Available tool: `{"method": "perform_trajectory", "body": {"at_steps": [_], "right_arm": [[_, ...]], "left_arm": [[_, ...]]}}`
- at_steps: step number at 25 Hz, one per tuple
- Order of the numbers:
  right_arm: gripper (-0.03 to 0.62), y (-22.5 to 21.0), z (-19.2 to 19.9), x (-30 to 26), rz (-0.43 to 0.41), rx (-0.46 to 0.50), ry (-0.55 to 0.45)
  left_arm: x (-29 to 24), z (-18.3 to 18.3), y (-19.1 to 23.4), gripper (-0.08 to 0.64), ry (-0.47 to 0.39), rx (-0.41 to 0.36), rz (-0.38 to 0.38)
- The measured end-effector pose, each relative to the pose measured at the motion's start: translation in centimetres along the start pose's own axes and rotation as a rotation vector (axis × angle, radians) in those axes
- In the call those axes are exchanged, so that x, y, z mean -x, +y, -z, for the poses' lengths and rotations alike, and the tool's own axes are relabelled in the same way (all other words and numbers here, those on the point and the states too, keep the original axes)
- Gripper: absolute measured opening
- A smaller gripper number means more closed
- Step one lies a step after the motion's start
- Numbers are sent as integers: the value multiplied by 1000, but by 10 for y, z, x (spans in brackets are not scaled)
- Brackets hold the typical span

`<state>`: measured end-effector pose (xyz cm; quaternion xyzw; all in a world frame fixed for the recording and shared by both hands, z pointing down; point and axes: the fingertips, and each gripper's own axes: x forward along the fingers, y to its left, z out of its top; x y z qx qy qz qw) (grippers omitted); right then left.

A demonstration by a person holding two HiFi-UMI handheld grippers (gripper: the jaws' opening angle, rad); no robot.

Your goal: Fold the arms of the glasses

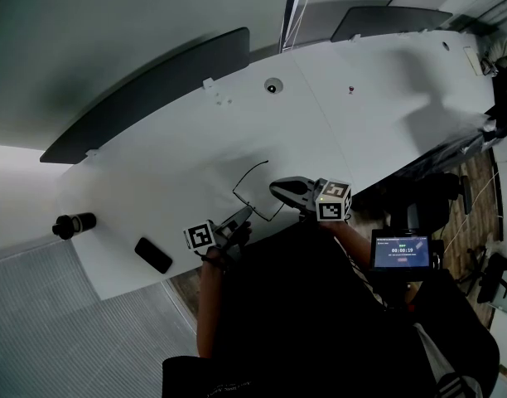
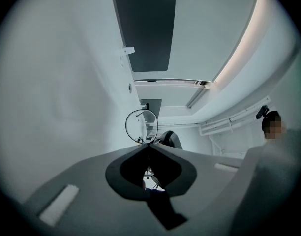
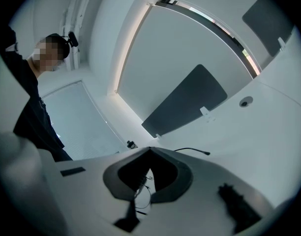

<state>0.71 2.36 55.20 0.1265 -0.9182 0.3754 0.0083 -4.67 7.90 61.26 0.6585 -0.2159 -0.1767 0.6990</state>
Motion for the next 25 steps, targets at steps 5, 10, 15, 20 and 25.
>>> {"method": "perform_trajectory", "body": {"at_steps": [5, 10, 15, 20, 25], "right_arm": [[8, 3, 3, 0, -6, 18, 11], [7, 1, 2, 0, -2, 13, 5], [8, 0, 3, -1, 0, 6, 6], [8, -3, 5, -1, 6, 1, 7], [7, -4, 7, -2, 9, 4, 8]], "left_arm": [[1, 2, 3, 12, 3, -5, -17], [1, 2, 4, 12, 2, 5, -21], [2, 2, 4, 12, 6, -1, -23], [2, -1, 5, 12, -1, -10, -22], [5, -2, 9, 12, -4, -14, -28]]}}
